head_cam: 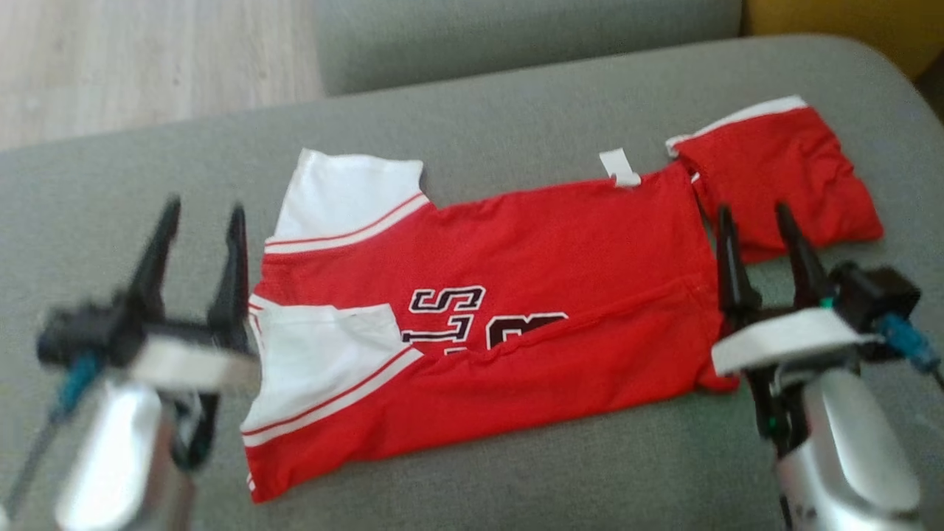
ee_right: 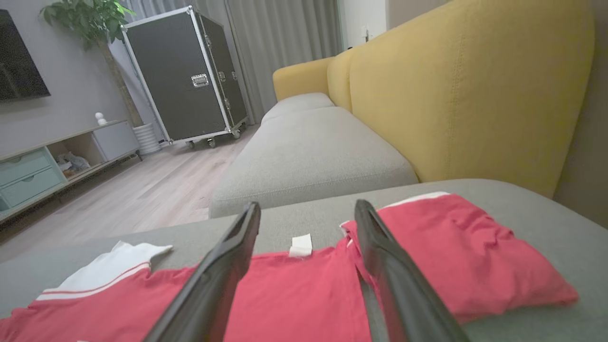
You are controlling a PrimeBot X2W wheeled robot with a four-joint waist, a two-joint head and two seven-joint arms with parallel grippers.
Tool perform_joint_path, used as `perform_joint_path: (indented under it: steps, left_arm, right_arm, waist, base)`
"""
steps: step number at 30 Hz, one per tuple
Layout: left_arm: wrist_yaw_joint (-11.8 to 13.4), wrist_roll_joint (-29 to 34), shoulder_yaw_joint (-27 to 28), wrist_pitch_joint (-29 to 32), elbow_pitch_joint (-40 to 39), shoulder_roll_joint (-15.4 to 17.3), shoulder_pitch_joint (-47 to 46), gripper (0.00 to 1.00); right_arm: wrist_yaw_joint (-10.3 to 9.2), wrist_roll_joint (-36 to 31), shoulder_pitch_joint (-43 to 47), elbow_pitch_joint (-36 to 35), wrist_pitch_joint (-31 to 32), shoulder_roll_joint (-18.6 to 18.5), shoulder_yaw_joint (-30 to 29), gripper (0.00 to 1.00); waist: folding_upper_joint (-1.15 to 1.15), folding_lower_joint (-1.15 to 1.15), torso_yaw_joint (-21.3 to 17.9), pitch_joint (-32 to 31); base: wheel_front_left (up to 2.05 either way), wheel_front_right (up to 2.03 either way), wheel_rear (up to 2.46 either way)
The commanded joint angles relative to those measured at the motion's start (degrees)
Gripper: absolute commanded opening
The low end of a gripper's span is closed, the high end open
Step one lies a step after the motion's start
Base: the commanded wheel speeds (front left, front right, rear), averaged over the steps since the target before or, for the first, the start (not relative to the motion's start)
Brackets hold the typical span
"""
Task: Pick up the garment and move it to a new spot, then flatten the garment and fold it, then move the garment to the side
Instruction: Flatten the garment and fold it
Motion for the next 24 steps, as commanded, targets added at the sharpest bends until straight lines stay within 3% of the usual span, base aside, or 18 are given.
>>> perform_joint_path:
  steps: [1,4,5,13,17,24]
  left_arm:
    - [-0.24,-1.19,0.59,1.66,-0.41,3.16,-7.47,1.00]
    - [-0.31,-4.80,-7.46,8.21,3.00,8.71,-15.16,1.00]
    - [-0.31,-4.80,-7.46,8.21,3.00,8.71,-15.16,1.00]
    - [-0.34,-19.63,-24.84,24.22,10.67,21.72,-29.84,1.00]
    - [-0.34,-24.17,-29.48,27.10,14.71,25.12,-34.78,1.00]
    - [-0.35,-28.80,-34.79,26.91,20.71,27.16,-40.39,1.00]
  right_arm:
    - [-0.05,-0.61,-3.85,-1.77,-0.90,0.28,1.09,1.00]
    - [-0.05,-0.57,-6.53,-1.83,-1.32,0.33,1.37,1.00]
    - [-0.05,-0.57,-6.53,-1.83,-1.32,0.33,1.37,1.00]
    - [-0.05,-1.90,-13.34,-1.66,-1.64,0.36,5.18,1.00]
    - [-0.05,-1.21,-15.25,-1.67,-1.78,0.36,5.48,1.00]
    - [-0.05,-1.30,-16.03,-1.88,-1.96,0.36,7.02,1.00]
  waist:
    - [0.00,-0.01,-1.17,2.91]
    - [0.00,-0.01,-2.70,6.06]
    - [0.00,-0.01,-2.70,6.06]
    - [0.00,-0.01,-7.43,13.12]
    - [0.00,-0.01,-8.74,15.60]
    - [0.00,-0.01,-10.48,18.26]
  base:
    - [0.00,0.00,0.00]
    - [0.00,0.00,0.00]
    - [0.00,0.00,0.00]
    - [0.00,0.00,0.00]
    - [0.00,0.00,0.00]
    - [0.00,0.00,0.00]
